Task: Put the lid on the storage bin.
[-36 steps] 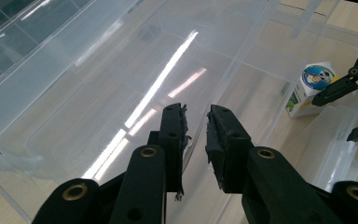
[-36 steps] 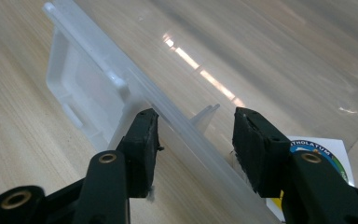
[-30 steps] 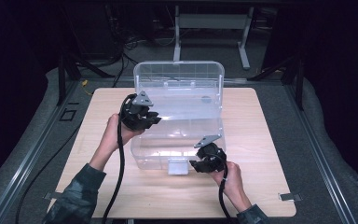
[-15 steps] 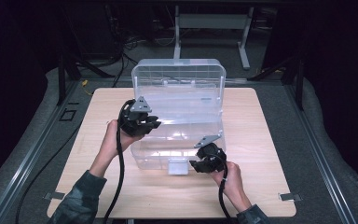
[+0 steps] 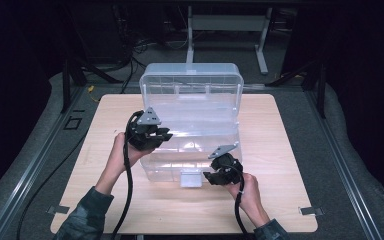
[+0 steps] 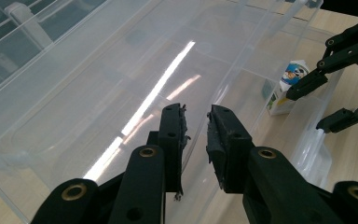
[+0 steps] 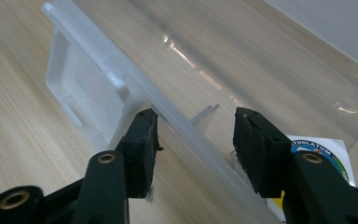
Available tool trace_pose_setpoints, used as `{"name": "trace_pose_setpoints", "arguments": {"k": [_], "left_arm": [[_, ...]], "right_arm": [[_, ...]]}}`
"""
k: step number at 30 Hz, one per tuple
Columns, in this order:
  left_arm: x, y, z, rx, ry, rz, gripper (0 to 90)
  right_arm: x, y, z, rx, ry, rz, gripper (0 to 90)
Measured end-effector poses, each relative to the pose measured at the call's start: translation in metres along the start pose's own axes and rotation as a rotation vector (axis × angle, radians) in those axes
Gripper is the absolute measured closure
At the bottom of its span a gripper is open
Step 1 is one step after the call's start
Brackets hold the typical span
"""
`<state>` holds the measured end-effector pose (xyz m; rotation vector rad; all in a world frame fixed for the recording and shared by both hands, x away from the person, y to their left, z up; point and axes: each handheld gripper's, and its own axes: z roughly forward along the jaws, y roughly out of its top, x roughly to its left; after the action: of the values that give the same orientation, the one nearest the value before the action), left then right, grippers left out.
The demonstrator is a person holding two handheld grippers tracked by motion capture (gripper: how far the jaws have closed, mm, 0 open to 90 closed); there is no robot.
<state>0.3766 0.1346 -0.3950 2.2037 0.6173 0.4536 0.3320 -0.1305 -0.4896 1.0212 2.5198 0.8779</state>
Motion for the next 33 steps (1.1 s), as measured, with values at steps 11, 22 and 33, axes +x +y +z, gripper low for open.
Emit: {"name": "trace_pose_setpoints", "arguments": {"k": [11, 22, 33], "left_arm": [[-0.005, -0.004, -0.001, -0.013, 0.015, 0.005, 73.5], [-0.008, -0.008, -0.002, -0.006, -0.003, 0.007, 73.6], [-0.011, -0.01, -0.002, 0.013, -0.012, 0.02, 73.6]], "right_arm": [[0.0, 0.0, 0.0, 0.0, 0.007, 0.002, 50.1], [0.0, 0.0, 0.0, -0.002, 0.009, 0.004, 50.1], [0.0, 0.0, 0.0, -0.003, 0.006, -0.002, 49.9]]}}
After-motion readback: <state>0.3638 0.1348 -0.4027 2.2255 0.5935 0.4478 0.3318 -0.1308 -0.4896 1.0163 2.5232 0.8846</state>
